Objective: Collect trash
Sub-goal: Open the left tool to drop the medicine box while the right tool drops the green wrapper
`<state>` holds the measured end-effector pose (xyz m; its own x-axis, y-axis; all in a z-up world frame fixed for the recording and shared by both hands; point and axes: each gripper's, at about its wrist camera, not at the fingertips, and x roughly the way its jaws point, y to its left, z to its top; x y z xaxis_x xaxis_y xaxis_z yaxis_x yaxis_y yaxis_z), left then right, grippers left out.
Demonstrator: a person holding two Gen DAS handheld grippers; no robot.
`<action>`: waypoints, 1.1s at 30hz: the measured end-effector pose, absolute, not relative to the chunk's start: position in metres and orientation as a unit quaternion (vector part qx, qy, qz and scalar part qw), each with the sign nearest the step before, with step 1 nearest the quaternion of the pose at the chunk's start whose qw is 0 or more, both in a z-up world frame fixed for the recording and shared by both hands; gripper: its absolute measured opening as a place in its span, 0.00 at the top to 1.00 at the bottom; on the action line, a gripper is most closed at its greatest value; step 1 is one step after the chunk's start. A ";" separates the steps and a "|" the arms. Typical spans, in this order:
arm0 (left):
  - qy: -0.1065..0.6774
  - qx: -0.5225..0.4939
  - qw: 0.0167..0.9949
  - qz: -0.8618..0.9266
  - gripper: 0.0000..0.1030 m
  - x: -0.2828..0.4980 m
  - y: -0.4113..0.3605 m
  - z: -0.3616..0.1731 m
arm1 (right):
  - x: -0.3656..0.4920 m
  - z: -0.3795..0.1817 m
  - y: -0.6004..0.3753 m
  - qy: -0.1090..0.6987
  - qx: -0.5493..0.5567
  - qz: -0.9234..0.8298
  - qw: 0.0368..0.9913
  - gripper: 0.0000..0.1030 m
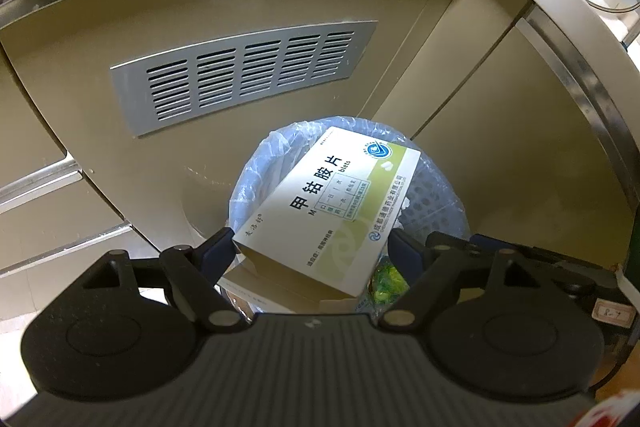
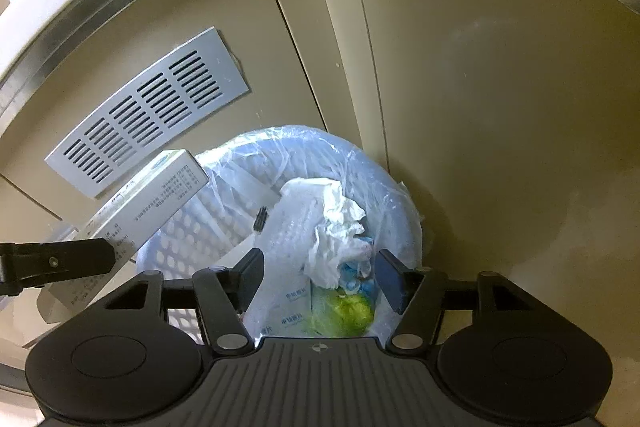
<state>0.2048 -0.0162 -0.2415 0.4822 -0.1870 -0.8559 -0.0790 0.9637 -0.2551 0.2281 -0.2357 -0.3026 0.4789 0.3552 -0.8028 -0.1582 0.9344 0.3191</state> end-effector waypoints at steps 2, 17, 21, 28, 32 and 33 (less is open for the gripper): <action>0.510 -0.132 0.850 -0.032 0.21 0.205 -0.017 -0.243 | 0.226 -0.302 -0.237 0.490 0.101 0.151 0.852 0.40; 0.507 -0.130 0.851 -0.032 0.21 0.219 -0.030 -0.257 | 0.221 -0.297 -0.244 0.493 0.094 0.142 0.854 0.40; 0.501 -0.131 0.855 -0.027 0.12 0.225 -0.035 -0.265 | 0.221 -0.295 -0.245 0.492 0.089 0.144 0.854 0.40; 0.514 -0.112 0.850 -0.030 0.13 0.225 -0.039 -0.275 | 0.218 -0.293 -0.240 0.496 0.080 0.155 0.851 0.40; 0.521 -0.113 0.845 -0.039 0.18 0.217 -0.037 -0.273 | 0.214 -0.291 -0.238 0.496 0.073 0.160 0.850 0.40; 0.523 -0.113 0.844 -0.039 0.18 0.215 -0.036 -0.272 | 0.214 -0.290 -0.237 0.496 0.074 0.161 0.850 0.40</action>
